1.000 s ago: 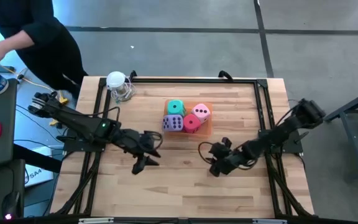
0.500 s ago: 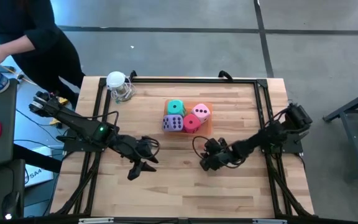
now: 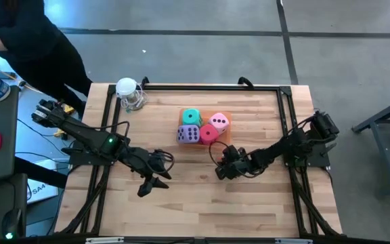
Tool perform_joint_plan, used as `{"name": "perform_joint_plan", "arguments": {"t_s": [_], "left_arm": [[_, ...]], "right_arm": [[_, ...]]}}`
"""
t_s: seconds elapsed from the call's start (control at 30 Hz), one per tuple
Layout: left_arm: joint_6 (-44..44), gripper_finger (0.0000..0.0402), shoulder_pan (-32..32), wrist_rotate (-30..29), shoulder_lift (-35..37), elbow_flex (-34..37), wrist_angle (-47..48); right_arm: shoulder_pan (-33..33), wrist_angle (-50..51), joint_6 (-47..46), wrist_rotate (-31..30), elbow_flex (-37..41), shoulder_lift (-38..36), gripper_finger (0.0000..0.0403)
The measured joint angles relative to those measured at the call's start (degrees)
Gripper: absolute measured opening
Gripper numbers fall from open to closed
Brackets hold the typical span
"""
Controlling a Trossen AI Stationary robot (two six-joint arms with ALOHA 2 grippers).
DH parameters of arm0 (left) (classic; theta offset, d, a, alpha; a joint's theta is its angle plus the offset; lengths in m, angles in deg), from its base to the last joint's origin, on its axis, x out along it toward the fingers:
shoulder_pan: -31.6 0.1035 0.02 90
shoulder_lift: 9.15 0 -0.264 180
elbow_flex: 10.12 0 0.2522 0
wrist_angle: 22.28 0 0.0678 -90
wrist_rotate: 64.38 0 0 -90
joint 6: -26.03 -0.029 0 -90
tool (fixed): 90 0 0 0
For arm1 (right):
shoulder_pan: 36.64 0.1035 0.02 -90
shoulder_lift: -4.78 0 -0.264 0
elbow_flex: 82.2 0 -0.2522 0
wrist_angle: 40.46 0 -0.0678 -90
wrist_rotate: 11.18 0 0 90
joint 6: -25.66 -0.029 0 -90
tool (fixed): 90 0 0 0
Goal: Pick & Place Dice
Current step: Put the small orange dice into the orange bin
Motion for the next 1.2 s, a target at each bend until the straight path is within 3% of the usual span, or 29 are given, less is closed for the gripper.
{"name": "perform_joint_plan", "arguments": {"t_s": [0.27,0.77,1.2], "left_arm": [[0.16,0.0177,0.00,1.30,0.00,0.00,0.00],[0.18,0.0177,3.53,6.00,0.04,0.00,-0.07],[0.86,0.0177,4.07,6.15,0.04,0.00,-1.50]], "right_arm": [[-2.64,-0.04,-0.17,6.11,-0.04,-0.20,0.0131],[-5.04,-0.41,0.38,4.68,-0.05,-0.11,0.0131],[-6.73,-0.22,1.91,4.46,-0.04,-0.09,0.0131]]}}
